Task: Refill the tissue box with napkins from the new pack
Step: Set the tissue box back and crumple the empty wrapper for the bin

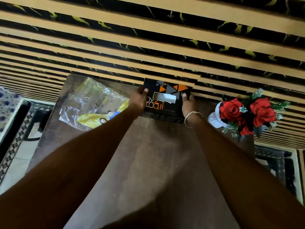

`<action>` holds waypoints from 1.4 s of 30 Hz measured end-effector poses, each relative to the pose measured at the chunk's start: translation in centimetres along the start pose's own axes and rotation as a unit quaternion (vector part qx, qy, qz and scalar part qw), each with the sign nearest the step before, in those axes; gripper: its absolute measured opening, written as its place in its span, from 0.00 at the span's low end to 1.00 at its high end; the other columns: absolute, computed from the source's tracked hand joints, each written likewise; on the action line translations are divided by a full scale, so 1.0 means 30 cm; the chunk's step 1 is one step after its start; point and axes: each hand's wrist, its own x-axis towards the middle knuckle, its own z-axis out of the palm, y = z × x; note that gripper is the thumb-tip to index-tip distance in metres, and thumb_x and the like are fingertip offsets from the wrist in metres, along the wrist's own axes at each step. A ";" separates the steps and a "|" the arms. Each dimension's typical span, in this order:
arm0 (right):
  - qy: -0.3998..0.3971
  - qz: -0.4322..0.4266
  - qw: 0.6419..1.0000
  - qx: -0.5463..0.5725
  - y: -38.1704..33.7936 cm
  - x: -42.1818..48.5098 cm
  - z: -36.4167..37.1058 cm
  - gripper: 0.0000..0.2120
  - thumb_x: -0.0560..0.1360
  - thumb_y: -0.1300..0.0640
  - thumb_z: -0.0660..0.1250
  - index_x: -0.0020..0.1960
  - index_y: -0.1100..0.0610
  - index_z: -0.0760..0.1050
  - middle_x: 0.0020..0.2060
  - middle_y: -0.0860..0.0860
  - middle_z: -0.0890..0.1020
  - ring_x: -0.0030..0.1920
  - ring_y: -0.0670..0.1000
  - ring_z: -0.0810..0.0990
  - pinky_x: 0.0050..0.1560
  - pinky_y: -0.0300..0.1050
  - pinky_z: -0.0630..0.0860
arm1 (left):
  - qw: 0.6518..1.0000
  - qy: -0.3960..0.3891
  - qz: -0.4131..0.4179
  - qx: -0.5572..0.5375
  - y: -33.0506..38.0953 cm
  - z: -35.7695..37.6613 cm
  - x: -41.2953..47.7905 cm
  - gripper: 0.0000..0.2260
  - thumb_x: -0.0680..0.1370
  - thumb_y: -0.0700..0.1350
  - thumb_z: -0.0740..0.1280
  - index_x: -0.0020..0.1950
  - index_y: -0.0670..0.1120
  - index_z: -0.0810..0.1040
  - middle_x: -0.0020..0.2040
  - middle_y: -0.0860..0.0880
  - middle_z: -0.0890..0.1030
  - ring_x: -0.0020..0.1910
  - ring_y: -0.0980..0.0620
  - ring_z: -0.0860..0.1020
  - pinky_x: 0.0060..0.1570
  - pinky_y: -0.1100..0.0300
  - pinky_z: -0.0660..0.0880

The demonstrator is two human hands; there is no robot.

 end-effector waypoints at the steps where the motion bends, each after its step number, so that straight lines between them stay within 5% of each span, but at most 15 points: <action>1: -0.006 0.005 1.000 -0.012 -0.005 -0.007 -0.003 0.27 0.84 0.48 0.51 0.79 0.59 0.54 0.78 0.58 0.59 0.76 0.59 0.60 0.73 0.50 0.59 | 1.000 -0.005 0.013 0.016 -0.002 -0.013 0.001 0.25 0.73 0.63 0.64 0.62 0.49 0.75 0.57 0.40 0.81 0.55 0.40 0.82 0.55 0.38 0.79; 4: 0.044 -0.033 0.992 -0.112 -0.002 -0.032 -0.001 0.31 0.82 0.44 0.55 0.79 0.57 0.51 0.78 0.60 0.57 0.76 0.63 0.58 0.72 0.57 0.60 | 0.991 0.026 0.087 0.095 0.063 -0.069 -0.099 0.25 0.79 0.57 0.63 0.74 0.50 0.66 0.67 0.41 0.76 0.64 0.43 0.77 0.61 0.45 0.77; 6: 0.135 -0.142 0.957 -0.213 -0.001 -0.096 0.024 0.31 0.80 0.44 0.59 0.78 0.54 0.55 0.76 0.59 0.58 0.75 0.62 0.58 0.71 0.59 0.62 | 0.971 0.081 0.161 0.156 0.073 -0.154 -0.141 0.26 0.82 0.49 0.63 0.78 0.48 0.60 0.70 0.41 0.74 0.67 0.44 0.75 0.62 0.56 0.74; 8: 0.169 -0.295 0.905 -0.257 -0.010 -0.183 0.075 0.29 0.78 0.46 0.62 0.76 0.54 0.61 0.71 0.59 0.64 0.69 0.60 0.64 0.66 0.56 0.66 | 0.925 0.159 0.212 0.272 0.058 -0.268 -0.165 0.26 0.81 0.46 0.64 0.78 0.45 0.61 0.69 0.38 0.73 0.67 0.41 0.74 0.64 0.53 0.72; 10: 0.118 -0.422 0.855 -0.277 -0.036 -0.284 0.159 0.28 0.77 0.47 0.63 0.74 0.54 0.64 0.67 0.59 0.67 0.64 0.58 0.67 0.64 0.52 0.70 | 0.880 0.226 0.178 0.378 0.019 -0.411 -0.180 0.31 0.79 0.49 0.66 0.79 0.47 0.59 0.75 0.38 0.66 0.73 0.37 0.65 0.71 0.42 0.66; 13: -0.010 -0.487 0.819 -0.302 -0.073 -0.373 0.315 0.31 0.76 0.45 0.66 0.74 0.56 0.63 0.65 0.59 0.67 0.63 0.59 0.71 0.61 0.51 0.76 | 0.855 0.247 0.044 0.454 -0.066 -0.597 -0.207 0.39 0.74 0.55 0.71 0.80 0.52 0.55 0.80 0.40 0.52 0.77 0.35 0.52 0.72 0.35 0.56; 19: -0.208 -0.285 0.855 -0.380 -0.114 -0.354 0.603 0.55 0.69 0.42 0.75 0.80 0.55 0.42 0.77 0.64 0.44 0.77 0.68 0.48 0.75 0.61 0.58 | 0.864 0.157 -0.070 0.473 -0.186 -0.759 -0.239 0.47 0.71 0.52 0.76 0.81 0.55 0.48 0.81 0.42 0.44 0.78 0.33 0.47 0.73 0.36 0.55; 22: -0.234 -0.225 0.860 -0.394 -0.104 -0.313 0.660 0.60 0.65 0.46 0.79 0.80 0.55 0.39 0.78 0.63 0.40 0.78 0.65 0.51 0.76 0.57 0.58 | 0.863 0.132 -0.062 0.483 -0.233 -0.764 -0.196 0.48 0.70 0.51 0.77 0.81 0.52 0.50 0.80 0.39 0.51 0.77 0.34 0.50 0.75 0.38 0.53; 25: -0.244 -0.190 0.866 -0.394 -0.098 -0.308 0.685 0.60 0.66 0.50 0.79 0.80 0.55 0.38 0.78 0.62 0.40 0.78 0.63 0.52 0.76 0.52 0.59 | 0.872 0.119 -0.064 0.470 -0.241 -0.758 -0.159 0.46 0.69 0.46 0.78 0.79 0.57 0.54 0.77 0.40 0.56 0.75 0.33 0.55 0.71 0.36 0.63; 29: -0.236 -0.188 0.868 -0.395 -0.106 -0.345 0.698 0.56 0.69 0.58 0.78 0.80 0.51 0.40 0.77 0.63 0.41 0.76 0.64 0.58 0.72 0.48 0.64 | 0.865 0.108 -0.004 0.490 -0.192 -0.713 -0.135 0.29 0.78 0.46 0.67 0.77 0.52 0.61 0.74 0.42 0.63 0.71 0.38 0.61 0.68 0.43 0.66; 32: -0.251 -0.198 0.871 -0.373 -0.113 -0.374 0.711 0.57 0.69 0.66 0.75 0.79 0.43 0.37 0.77 0.64 0.41 0.69 0.64 0.71 0.68 0.50 0.71 | 0.870 0.087 0.050 0.483 -0.185 -0.658 -0.131 0.17 0.83 0.52 0.58 0.66 0.45 0.74 0.67 0.41 0.71 0.67 0.41 0.66 0.68 0.46 0.63; 36: -0.272 -0.241 0.863 -0.351 -0.136 -0.425 0.713 0.53 0.70 0.70 0.70 0.79 0.45 0.39 0.78 0.59 0.55 0.77 0.62 0.58 0.76 0.55 0.60 | 0.909 0.047 0.081 0.406 -0.182 -0.597 -0.166 0.13 0.82 0.45 0.59 0.59 0.39 0.79 0.61 0.38 0.78 0.62 0.41 0.73 0.60 0.52 0.70; 42: -0.255 -0.281 0.875 -0.301 -0.168 -0.530 0.649 0.43 0.71 0.72 0.68 0.79 0.52 0.54 0.76 0.57 0.64 0.76 0.57 0.62 0.74 0.47 0.61 | 0.936 0.109 0.130 0.309 -0.180 -0.578 -0.281 0.08 0.79 0.38 0.64 0.53 0.36 0.80 0.47 0.45 0.77 0.47 0.48 0.77 0.41 0.72 0.64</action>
